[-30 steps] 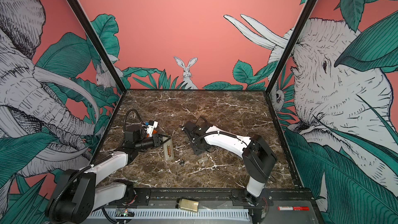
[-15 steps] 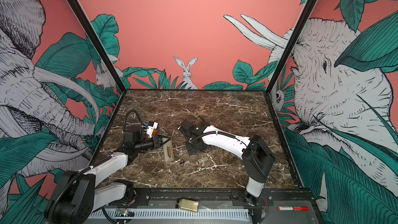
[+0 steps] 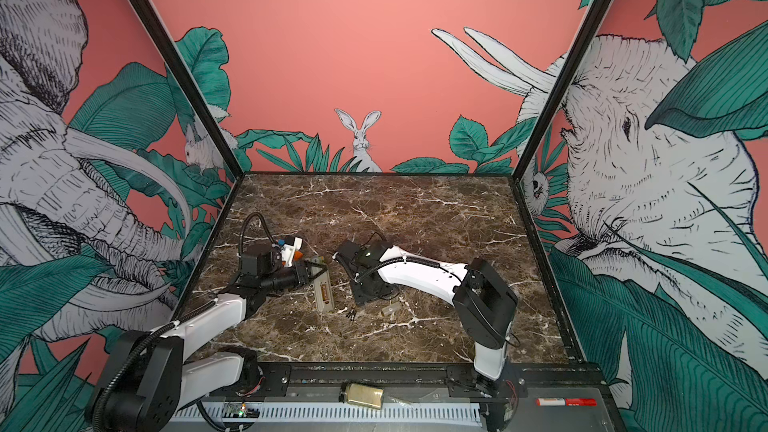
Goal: Load the batteries into the remote control
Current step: 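Move the right gripper over the two AA batteries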
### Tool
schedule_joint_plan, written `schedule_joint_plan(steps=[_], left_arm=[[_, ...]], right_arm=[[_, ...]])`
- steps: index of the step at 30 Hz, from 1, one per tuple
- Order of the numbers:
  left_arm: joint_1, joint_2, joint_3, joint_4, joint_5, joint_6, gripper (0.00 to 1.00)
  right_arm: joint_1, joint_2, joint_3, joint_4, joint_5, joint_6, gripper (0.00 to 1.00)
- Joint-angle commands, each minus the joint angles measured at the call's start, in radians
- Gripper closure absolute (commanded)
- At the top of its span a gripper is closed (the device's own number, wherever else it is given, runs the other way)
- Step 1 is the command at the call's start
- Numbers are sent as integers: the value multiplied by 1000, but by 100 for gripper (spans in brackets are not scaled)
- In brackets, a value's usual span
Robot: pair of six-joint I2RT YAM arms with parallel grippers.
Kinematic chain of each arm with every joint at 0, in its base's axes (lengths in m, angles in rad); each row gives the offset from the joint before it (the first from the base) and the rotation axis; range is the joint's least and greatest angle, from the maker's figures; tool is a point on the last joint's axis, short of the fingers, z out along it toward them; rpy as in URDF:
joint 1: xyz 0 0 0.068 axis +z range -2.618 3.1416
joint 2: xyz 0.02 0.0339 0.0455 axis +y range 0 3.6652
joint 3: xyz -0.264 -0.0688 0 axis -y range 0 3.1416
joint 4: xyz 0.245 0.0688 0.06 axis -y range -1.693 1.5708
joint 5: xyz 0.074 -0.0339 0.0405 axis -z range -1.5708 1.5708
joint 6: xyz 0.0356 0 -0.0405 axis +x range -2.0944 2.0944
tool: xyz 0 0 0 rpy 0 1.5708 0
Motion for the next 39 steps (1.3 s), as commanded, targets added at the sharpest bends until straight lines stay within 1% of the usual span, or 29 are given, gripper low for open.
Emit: schedule_joint_plan(steps=[1,10,23,39], left_arm=[[-3,-34,-16,-12,-26,11,100],[-3,-65,-57,-16,-54,10,100],[-4,-79,-74,-2,-34,2,100],[-2,-79,-74,-2,-16,8,100]], right_arm=[[24,29,28,-29,12,55,46],[65,85,59,-23,-8,93,47],[110,167,93,0,-43,124,46],[118,215,111,20,-46,142,51]])
